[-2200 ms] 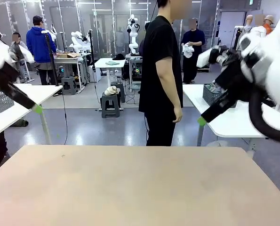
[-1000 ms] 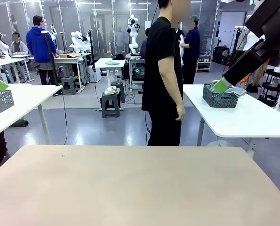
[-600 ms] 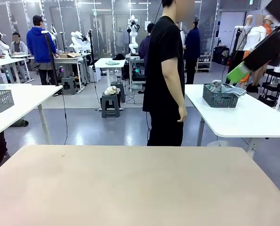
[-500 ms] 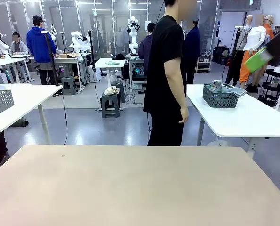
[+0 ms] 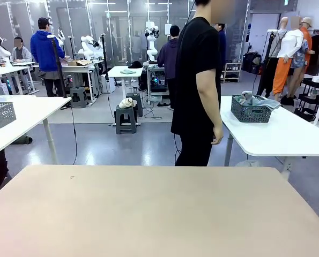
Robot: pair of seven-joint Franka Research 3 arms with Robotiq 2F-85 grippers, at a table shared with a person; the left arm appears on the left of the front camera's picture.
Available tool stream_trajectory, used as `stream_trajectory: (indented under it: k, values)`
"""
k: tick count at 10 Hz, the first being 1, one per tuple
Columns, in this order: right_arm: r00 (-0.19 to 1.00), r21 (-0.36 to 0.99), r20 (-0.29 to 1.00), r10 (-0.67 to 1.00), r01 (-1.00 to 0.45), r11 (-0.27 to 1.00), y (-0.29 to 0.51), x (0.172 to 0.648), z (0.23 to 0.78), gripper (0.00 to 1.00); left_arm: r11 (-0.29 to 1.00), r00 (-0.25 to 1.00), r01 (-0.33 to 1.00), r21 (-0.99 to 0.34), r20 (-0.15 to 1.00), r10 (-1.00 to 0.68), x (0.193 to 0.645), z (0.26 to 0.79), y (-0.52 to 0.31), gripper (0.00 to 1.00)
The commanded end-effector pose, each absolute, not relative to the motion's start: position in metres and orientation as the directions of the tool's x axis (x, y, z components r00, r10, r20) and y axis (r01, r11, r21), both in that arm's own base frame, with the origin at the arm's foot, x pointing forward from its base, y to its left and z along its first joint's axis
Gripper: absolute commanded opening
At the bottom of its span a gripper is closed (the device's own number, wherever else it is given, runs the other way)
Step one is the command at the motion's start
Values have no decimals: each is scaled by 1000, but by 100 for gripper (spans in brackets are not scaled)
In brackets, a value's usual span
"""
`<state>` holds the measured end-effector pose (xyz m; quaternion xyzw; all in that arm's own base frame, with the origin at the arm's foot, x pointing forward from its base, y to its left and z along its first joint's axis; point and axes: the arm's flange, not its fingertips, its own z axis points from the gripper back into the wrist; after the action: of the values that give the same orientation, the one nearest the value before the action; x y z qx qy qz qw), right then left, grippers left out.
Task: Fold the towels and place them in the basket.
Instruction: When a person lays out a Towel with hook on the table, fold it in half twice.
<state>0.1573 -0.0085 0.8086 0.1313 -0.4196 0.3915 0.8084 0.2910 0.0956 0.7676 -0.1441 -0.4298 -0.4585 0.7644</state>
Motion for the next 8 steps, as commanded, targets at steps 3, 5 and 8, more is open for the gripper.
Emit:
stream_trajectory:
  k: [3, 5, 8]
  values:
    - [308, -119, 804, 510, -756, 644, -29, 145, 816, 100, 482, 153, 855, 191, 795, -586, 286, 778, 112, 100]
    - [314, -107, 804, 505, -758, 643, -31, 148, 812, 100, 479, 154, 857, 190, 794, -589, 286, 777, 113, 100]
    - [337, -94, 790, 512, -759, 644, -31, 153, 808, 100, 459, 128, 865, 200, 798, -588, 286, 779, 109, 100]
